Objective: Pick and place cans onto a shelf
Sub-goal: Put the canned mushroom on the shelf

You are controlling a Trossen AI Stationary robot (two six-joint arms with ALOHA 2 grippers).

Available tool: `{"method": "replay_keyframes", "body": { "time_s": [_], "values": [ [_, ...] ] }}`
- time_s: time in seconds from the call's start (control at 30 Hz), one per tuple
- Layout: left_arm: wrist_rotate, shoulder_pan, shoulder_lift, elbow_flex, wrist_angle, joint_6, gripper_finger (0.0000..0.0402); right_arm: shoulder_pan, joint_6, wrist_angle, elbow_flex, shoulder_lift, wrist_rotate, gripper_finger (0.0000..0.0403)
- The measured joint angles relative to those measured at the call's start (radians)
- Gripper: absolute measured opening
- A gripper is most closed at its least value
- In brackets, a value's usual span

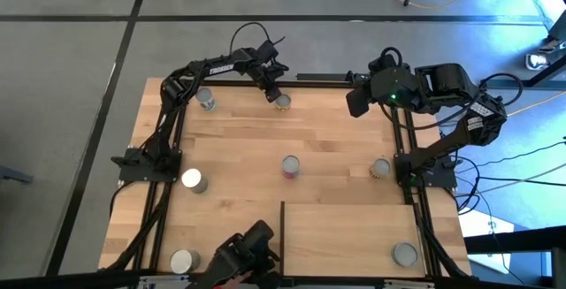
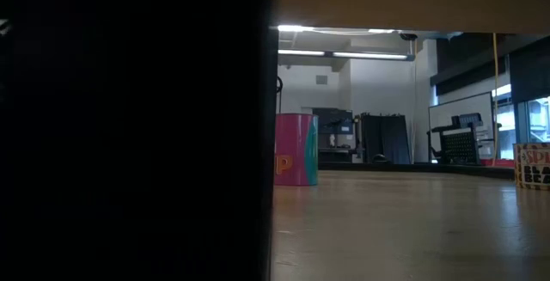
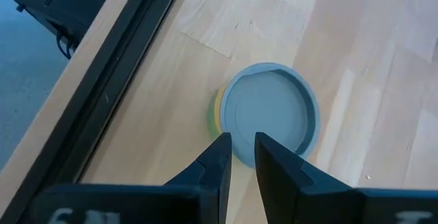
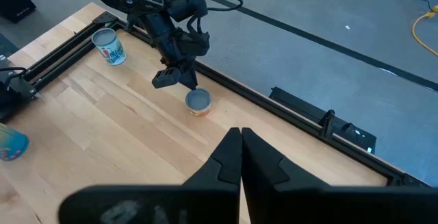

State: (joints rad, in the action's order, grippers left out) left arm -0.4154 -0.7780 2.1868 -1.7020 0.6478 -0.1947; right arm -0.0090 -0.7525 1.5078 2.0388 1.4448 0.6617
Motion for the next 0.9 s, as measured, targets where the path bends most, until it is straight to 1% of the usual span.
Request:
{"method": "replay_keyframes", "body": {
  "time_s": [0.13,0.3,0.37,0.47,0.57,0.6,0.7,0.77,0.9],
  "values": [
    [-0.025,0.000,0.000,0.000,0.006,0.000,0.0047,0.000,0.000,0.000,0.000,0.000,0.000,0.0005],
    [-0.023,-0.005,0.000,-0.001,0.006,0.000,0.0010,0.000,0.000,0.000,0.000,0.000,0.000,0.0005],
    [-0.021,-0.005,0.000,-0.001,0.006,0.000,0.0003,0.000,0.000,0.000,0.000,0.000,0.000,0.0005],
    [0.004,-0.003,0.000,-0.001,0.006,0.001,0.0009,0.000,0.000,0.000,0.000,0.000,0.000,0.0005],
    [0.085,0.009,0.000,-0.001,0.002,-0.001,0.0018,0.000,0.001,0.000,0.000,0.000,0.000,0.0005],
    [0.096,0.012,0.000,-0.001,0.002,-0.004,0.0021,0.000,0.001,0.000,0.000,0.000,0.000,0.0005],
    [0.089,0.018,0.000,-0.001,0.002,-0.024,0.0033,0.000,0.001,0.000,0.000,0.000,0.001,0.0005],
    [0.082,0.021,-0.001,-0.001,0.002,-0.011,0.0040,0.000,0.001,0.000,0.000,0.000,0.001,0.0005],
    [0.086,0.021,-0.001,-0.001,-0.002,0.001,0.0044,0.000,-0.002,0.000,0.000,0.000,0.002,0.0005]
  ]
}}
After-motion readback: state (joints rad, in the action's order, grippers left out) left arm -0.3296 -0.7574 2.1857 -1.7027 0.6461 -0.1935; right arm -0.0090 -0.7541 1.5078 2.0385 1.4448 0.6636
